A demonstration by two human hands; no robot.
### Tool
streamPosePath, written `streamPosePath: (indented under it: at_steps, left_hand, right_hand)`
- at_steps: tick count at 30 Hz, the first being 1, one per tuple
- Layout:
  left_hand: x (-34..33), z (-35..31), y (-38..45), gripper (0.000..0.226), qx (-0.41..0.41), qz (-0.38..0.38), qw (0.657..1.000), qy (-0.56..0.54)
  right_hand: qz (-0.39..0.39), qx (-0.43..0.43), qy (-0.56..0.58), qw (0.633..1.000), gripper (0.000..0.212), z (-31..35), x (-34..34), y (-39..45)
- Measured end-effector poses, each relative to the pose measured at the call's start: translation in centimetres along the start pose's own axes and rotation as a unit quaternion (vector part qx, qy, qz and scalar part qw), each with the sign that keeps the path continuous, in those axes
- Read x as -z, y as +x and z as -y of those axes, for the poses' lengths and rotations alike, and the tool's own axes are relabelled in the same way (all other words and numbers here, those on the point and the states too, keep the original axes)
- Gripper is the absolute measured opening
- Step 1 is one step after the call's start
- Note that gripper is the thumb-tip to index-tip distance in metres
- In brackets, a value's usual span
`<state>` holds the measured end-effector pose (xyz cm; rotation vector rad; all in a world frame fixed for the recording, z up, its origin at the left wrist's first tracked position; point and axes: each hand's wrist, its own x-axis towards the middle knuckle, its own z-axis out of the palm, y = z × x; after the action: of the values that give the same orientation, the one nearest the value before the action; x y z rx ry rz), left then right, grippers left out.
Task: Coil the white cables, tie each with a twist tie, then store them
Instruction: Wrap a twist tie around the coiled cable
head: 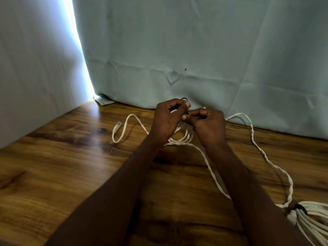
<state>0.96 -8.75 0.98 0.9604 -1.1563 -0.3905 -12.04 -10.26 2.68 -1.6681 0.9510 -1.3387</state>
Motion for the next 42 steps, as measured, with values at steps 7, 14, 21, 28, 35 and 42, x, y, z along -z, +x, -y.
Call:
streamPosePath:
  at_steps: [7,14,21,28,35,42]
  left_hand:
    - [0.3,0.8,0.4,0.019,-0.04,0.009,0.995,0.091]
    - [-0.7,0.8,-0.5,0.01,0.004,0.045,0.997,0.055]
    - [-0.8,1.2,-0.4,0.021,-0.016,0.038,0.997,0.065]
    - [-0.5,1.3,-0.3,0.017,-0.061,0.071,0.989,0.11]
    - [-0.1,1.4,-0.2,0.02,-0.071,0.082,0.984,0.143]
    - [-0.1,1.1,-0.3,0.019,-0.077,0.09,0.981,0.156]
  right_hand:
    - [-0.053,-0.101,0.216,0.97,0.016,1.5,0.3,-0.6]
    - [-0.071,-0.15,0.264,0.95,0.022,1.0,1.0,-0.1]
    - [-0.045,-0.192,0.292,0.936,0.012,0.4,1.2,0.5]
    - [-0.058,-0.145,0.207,0.966,0.017,0.3,1.6,1.1]
    - [-0.073,-0.056,0.131,0.987,0.024,0.5,1.7,1.0]
    - [-0.115,-0.043,0.053,0.991,0.013,-0.1,2.0,1.5]
